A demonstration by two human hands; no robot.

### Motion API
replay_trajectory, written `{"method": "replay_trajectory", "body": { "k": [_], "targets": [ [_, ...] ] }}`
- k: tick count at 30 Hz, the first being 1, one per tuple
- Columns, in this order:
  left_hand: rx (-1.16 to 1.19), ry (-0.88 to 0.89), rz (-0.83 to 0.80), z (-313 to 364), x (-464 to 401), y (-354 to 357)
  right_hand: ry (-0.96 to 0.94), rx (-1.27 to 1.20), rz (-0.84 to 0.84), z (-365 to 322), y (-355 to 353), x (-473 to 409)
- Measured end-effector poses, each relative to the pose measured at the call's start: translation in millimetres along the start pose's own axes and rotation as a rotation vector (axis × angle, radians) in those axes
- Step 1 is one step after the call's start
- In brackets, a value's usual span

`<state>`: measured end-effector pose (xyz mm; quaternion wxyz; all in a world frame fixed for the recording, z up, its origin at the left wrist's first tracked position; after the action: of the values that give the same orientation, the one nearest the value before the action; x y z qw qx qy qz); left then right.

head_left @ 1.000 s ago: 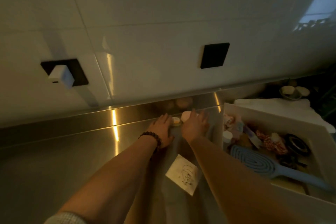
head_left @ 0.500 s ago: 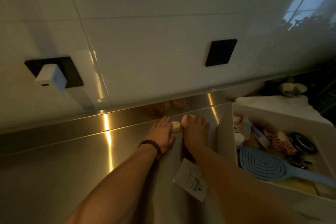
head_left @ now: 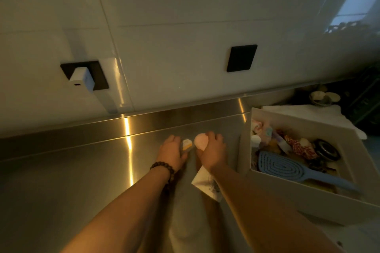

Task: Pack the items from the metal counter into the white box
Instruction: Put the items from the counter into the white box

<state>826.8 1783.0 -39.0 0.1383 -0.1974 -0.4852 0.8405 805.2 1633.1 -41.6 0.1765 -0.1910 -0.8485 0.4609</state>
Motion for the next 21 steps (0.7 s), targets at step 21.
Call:
{"method": "replay_trajectory", "body": {
  "k": [21],
  "targets": [
    [0.148,0.369,0.085,246.5,-71.7,-38.3,-0.093,-0.013,0.14,139.6,-248.1,-36.3]
  ]
}}
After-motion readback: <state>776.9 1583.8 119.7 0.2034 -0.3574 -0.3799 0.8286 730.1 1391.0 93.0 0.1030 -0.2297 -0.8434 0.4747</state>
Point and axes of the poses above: each hand's wrist, its own x-axis away from the middle knuckle, its own y-axis out of the palm, z = x × y, the point moved 8 cm from there along -x, towards the middle knuckle, and after that the axes turned 14 degrees about y, right-handed, at the moved point
